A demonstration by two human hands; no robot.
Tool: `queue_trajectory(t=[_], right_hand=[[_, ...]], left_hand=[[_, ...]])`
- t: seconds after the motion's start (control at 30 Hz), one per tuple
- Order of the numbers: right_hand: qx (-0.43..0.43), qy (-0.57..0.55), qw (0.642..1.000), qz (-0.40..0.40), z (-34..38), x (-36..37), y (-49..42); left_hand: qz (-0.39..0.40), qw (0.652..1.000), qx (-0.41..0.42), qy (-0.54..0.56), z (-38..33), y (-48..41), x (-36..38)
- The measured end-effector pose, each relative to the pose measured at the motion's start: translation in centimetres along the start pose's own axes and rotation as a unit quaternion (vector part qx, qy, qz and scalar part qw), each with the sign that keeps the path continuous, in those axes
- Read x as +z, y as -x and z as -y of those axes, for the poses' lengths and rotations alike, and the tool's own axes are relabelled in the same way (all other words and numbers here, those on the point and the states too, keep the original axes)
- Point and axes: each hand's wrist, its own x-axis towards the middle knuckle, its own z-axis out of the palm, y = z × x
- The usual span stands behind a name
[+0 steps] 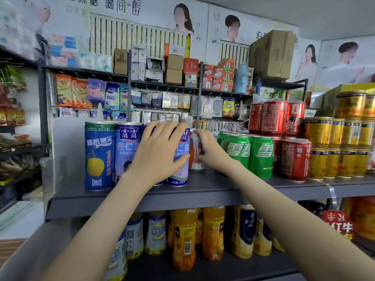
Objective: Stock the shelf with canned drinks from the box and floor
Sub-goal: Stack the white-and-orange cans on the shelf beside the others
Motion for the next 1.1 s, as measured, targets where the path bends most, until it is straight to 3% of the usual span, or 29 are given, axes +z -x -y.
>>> queue_trajectory(t=[0.6, 0.8, 0.93, 1.0, 1.1], right_hand=[[0.021, 0.120, 0.993, -0.002, 0.3, 0.6, -0.4], [-0.037, 0.030, 0.998, -0.040, 3.9, -3.3, 7.4], [-0.120, -0.073, 0.989, -0.054, 5.2, -4.7, 17.7], [-0.159, -0.112, 0.981, -0.015, 5.3, -3.9, 22.7], [-0.178, -0.189, 0.959, 0.110, 4.4, -0.2, 29.8]], left_hand=[[0.011, 0.999, -0.031, -0.012, -1.5, 0.6, -0.8], [-0.022, 0.995, -0.076, 0.055, -6.2, 5.2, -3.1], [0.005, 0.990, -0.095, 0.106, -12.2, 12.7, -5.2], [0.053, 0.982, -0.125, 0.130, -15.8, 17.0, -6.1], [0.147, 0.955, -0.215, 0.142, -21.4, 24.1, -6.6]])
